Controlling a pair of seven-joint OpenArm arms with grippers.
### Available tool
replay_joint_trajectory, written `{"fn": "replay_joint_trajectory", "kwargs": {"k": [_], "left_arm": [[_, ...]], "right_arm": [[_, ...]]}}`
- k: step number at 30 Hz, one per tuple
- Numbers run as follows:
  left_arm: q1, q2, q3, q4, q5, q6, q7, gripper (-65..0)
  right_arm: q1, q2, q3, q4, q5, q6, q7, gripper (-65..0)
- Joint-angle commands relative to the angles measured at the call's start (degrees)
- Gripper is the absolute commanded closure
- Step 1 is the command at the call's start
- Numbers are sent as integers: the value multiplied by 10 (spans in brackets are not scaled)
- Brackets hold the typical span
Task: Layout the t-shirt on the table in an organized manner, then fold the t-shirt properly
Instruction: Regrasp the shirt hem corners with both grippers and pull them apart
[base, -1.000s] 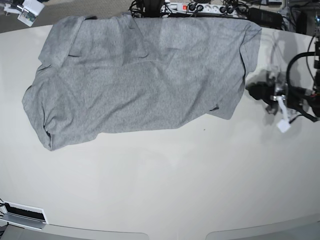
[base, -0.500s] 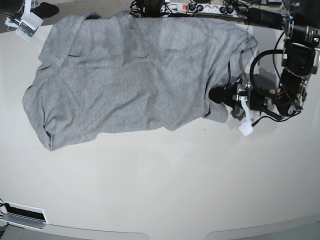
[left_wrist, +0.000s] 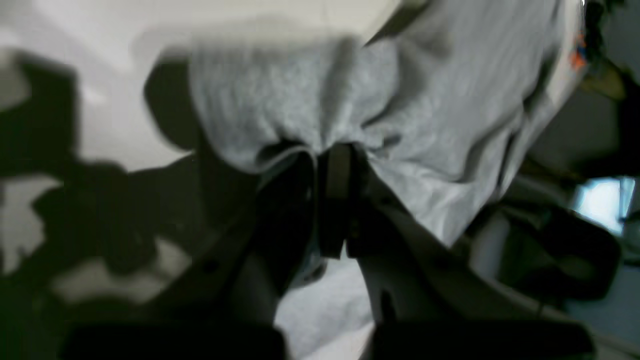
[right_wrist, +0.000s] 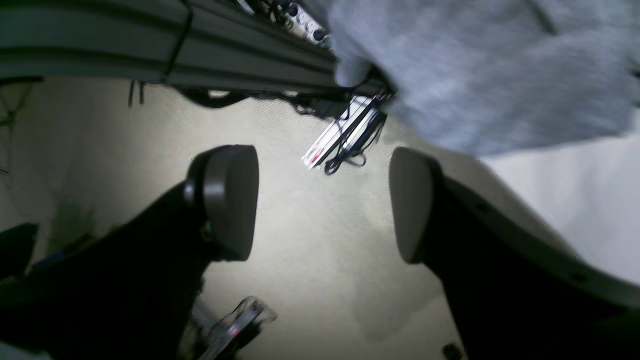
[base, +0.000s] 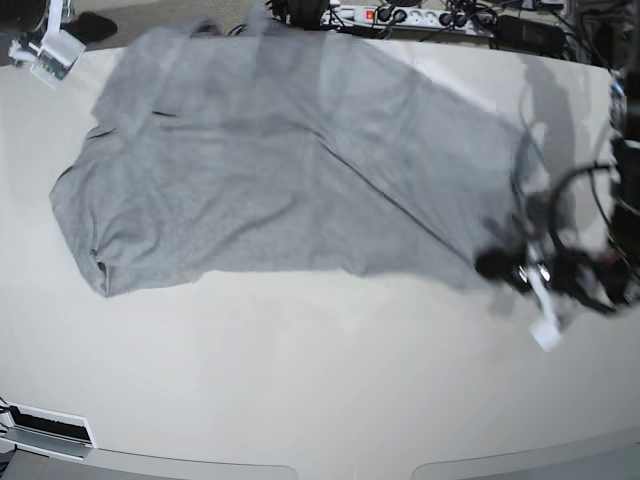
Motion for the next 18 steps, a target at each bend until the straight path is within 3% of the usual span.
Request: {"fn": "replay_joint_trajectory", "kwargs": {"k": [1,5,7,13,18], "left_arm": [[-24,-15,-4,7,-8,-4,-5,0],[-57,-42,-4,7,-4,-4,-4,0],[-57,-51,-4,7,-4,-4,-4,0],[-28,-57,-4,7,-4,-4,7,0],[1,-57,-4,7,-2,-4,6,0]], "right_arm": [[6,7,4,5,8,3,9,-429],[64,6,4,5,-5,3,35,-429],[93,2,4,5,-50,3,77,-429],[195,-40,3,1,-221,-72,237,-429],[290,-76,3,-129,-251,-115,251,-429]]}}
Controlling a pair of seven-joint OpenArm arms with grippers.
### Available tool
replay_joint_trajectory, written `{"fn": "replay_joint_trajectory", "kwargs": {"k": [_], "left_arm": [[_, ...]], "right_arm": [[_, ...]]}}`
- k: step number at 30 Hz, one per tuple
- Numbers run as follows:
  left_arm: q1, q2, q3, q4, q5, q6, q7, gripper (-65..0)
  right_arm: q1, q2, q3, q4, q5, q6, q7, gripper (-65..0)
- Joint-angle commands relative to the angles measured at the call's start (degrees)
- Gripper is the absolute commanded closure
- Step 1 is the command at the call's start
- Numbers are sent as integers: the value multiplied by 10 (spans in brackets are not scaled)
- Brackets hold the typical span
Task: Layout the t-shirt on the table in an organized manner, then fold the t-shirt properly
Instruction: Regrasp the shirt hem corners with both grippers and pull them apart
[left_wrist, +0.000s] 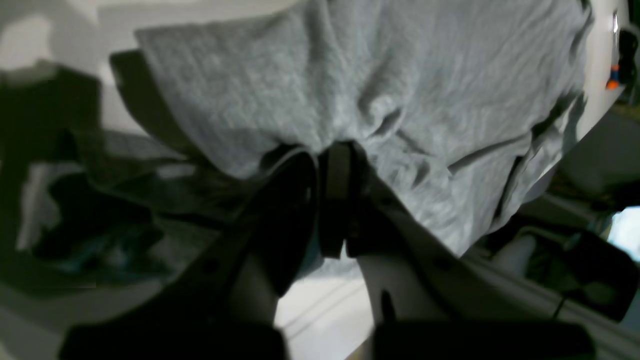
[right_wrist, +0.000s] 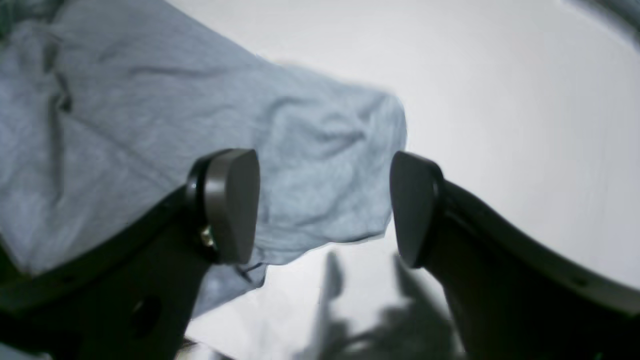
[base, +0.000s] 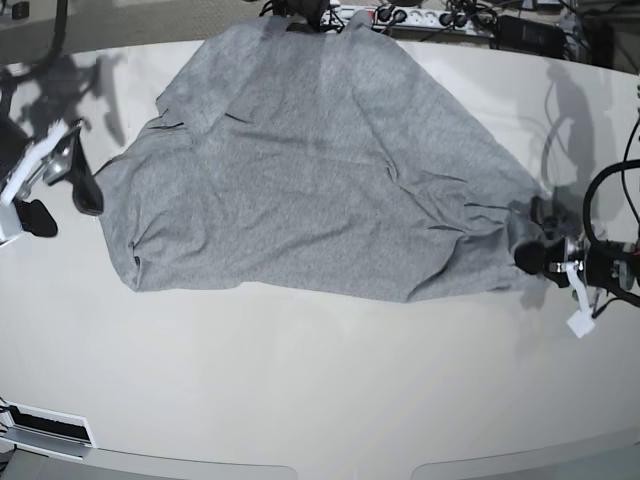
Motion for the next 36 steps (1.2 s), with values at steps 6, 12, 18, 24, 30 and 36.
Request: {"fn": "replay_joint_trajectory", "kwargs": {"k": [6,12,18,24,30,36], "left_arm": [[-7,-11,-4,8,-10,-3,-6,0],[-7,-16,-4,8,-12,-3,-6,0],[-7,-16,-4,8,-12,-2,-6,0],[-7,-15,-4,8,-13,-3,-6,0],[-7,-16,-4,8,-13,-3,-7,0],[-24,-18,-4,8,-30,-3,-10,0]], "right_arm": [[117,-19,5,-240,26,1,4,-435],[224,-27,5,-454,54,25,-18,-435],[328,-37,5,-654,14,60,-8,-435],[385,-55,5,-758,-43,84,45,-432],[408,-59,-47,-758,-53,117,48,-89],[447,-47,-85,-737,-51,117,24,0]]}}
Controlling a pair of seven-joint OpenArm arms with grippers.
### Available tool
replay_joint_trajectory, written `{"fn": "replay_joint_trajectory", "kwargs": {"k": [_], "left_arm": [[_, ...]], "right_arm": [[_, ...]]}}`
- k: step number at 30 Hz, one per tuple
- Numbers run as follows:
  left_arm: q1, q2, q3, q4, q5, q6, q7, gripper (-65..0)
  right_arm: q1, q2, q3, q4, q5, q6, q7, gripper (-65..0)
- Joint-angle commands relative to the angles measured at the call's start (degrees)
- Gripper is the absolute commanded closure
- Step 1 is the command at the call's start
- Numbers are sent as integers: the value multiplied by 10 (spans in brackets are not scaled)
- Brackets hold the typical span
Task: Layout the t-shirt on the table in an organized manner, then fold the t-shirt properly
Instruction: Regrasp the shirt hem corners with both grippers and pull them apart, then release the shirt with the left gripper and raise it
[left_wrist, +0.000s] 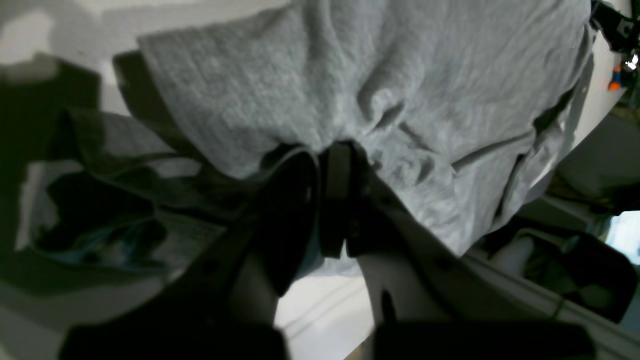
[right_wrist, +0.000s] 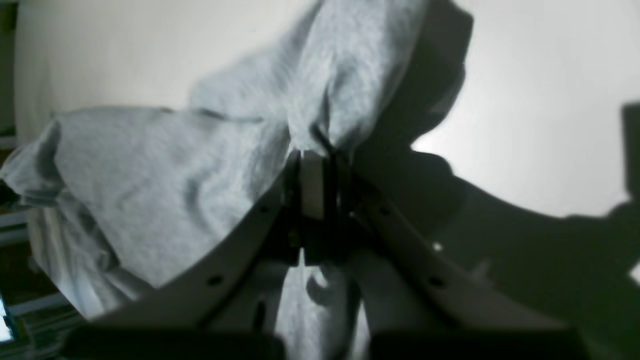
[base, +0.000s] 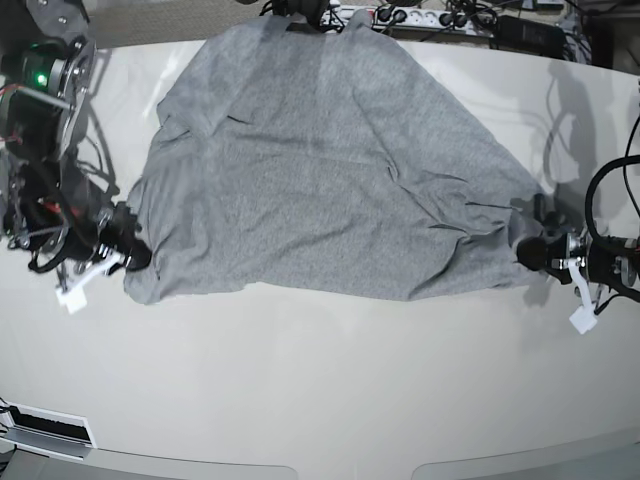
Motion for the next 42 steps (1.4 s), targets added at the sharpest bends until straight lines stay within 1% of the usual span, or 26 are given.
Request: {"fn": "replay_joint_trajectory", "kwargs": {"k": [1,4,6,8,12,15,17,19,21,22,23,24,28,30,32,35,36,37,38,39,40,41,42], "left_arm": [[-30,-15,-4,8,-30,-8,-9,0],[-64,-23,-4,8,-52,-25,-9,0],[-93,-28,-4,8,-51,-31,-10,0],[-120,-31,-4,8,-45,-31,-16,0],[-166,-30,-4,8,-16,-31,-58,0],[-183,-28,-4,8,-17,-31,-52,0],[-182,-26,-4,8,-17,-31,-36,0],[-168,-21,-4,8,-17,-31,-20,0],[-145,-14,-4,8,-19,-31,-6,0],[-130,-12,-4,8,-19,-31,-1,0],[-111,-11,-4,8,-19,-31,3,0],[-94,-10,-4,8,-18,-31,5,0],[-24,-10,-4,8,-15,-31,4,0],[0,-10,-4,8,-13,-31,3,0],[16,-10,-4,8,-13,-31,3,0],[24,-12,-4,8,-13,-31,4,0],[24,-16,-4,8,-13,-31,4,0],[22,-20,-4,8,-16,-31,2,0],[21,-25,-4,8,-21,-31,-4,0],[18,-31,-4,8,-23,-31,-10,-34],[14,-38,-4,8,-24,-31,-13,-109],[9,-46,-4,8,-25,-31,-16,-194],[3,-53,-4,8,-26,-31,-21,-269]], "right_arm": [[22,12,0,27,19,5,2,0],[28,20,0,87,54,5,-28,0],[30,30,0,132,59,5,-33,0],[30,43,0,174,59,5,-33,0],[44,75,0,231,59,5,-34,0],[56,102,0,238,70,5,-48,0],[55,113,0,238,114,5,-81,0],[45,116,0,238,188,5,-135,0],[29,114,-1,238,271,5,-188,0],[21,111,-1,238,303,5,-216,0],[10,109,-1,238,322,5,-244,0],[0,106,-1,238,334,5,-252,0],[-52,100,-1,238,325,5,-252,0],[-70,101,-1,238,305,5,-252,0],[-83,101,0,238,284,5,-252,0],[-94,106,0,238,282,5,-252,0],[-94,108,0,238,282,5,-252,-37],[-94,111,0,238,282,5,-252,-102],[-94,114,0,238,282,5,-252,-181],[-94,118,0,238,282,5,-252,-263],[-94,123,0,238,282,5,-252,-332],[-94,131,0,238,282,5,-252,-377],[-94,139,0,238,287,5,-252,-393]]}}
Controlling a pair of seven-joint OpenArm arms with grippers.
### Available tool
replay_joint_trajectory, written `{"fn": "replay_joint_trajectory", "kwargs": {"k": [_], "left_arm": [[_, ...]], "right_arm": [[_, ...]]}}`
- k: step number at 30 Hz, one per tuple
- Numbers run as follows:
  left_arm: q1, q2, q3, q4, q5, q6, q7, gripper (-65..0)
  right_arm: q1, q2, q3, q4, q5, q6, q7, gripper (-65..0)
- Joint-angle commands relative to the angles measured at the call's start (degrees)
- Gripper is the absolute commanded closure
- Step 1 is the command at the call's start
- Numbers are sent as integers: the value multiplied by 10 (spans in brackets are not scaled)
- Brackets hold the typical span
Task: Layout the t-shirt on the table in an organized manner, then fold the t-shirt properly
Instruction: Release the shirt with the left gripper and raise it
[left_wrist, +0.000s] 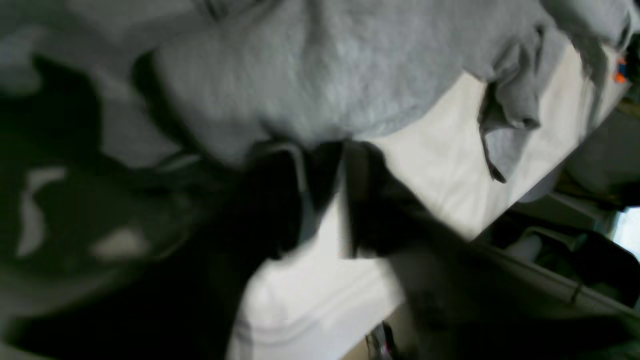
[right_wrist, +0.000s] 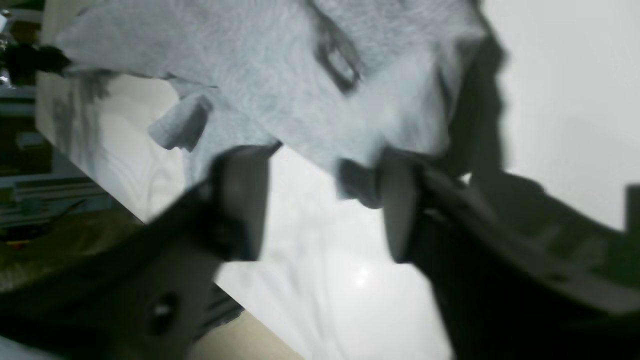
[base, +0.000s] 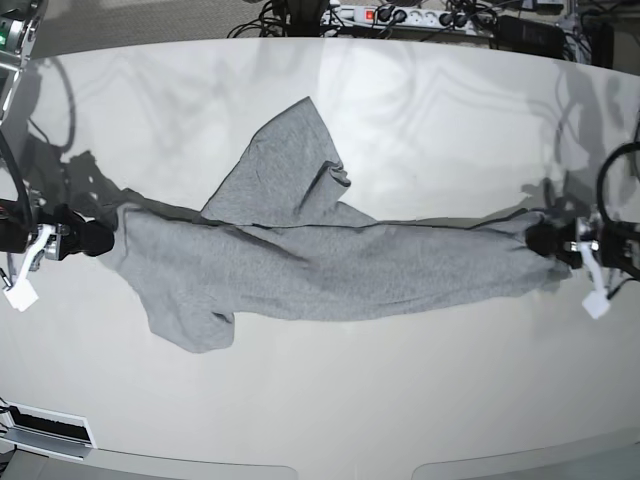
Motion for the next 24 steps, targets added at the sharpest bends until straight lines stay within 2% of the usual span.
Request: {"fn": "replay_joint_trajectory", "kwargs": {"k": [1,2,6,9,11,12,15,19,21,24], "left_arm": [[-22,-19,-4,8,-14,-4,-15,-330],[-26,-25,-4,8,-14,-4,-23,-363],[-32,-35,-4,8,-39,-4,-20,-368],[-32,-33,-4,8,-82,-4,-4,-364],[-32,-30,-13,8,-122,-4,-22,-355],[-34,-25,-32,8,-116,-4,-28,-355],[-36,-2,-132,8,-53,-4,-36,-355],[-27,36,-273,8,81,49,-118,-355],[-16,60,-309,8,126,69,-136,-356],[12,96,-314,8,138,59,-137,-356]], "right_arm": [[11,23,3,10,23,3,9,-392],[11,30,3,10,35,3,9,-392],[11,46,3,10,76,3,9,-392],[11,42,3,10,99,3,9,-392],[11,35,3,10,106,3,9,-392],[11,31,3,10,105,3,9,-392],[9,24,3,10,102,3,9,-392],[8,25,3,10,102,3,9,-392],[8,25,3,10,103,3,9,-392],[8,24,3,10,103,3,9,-392]]}}
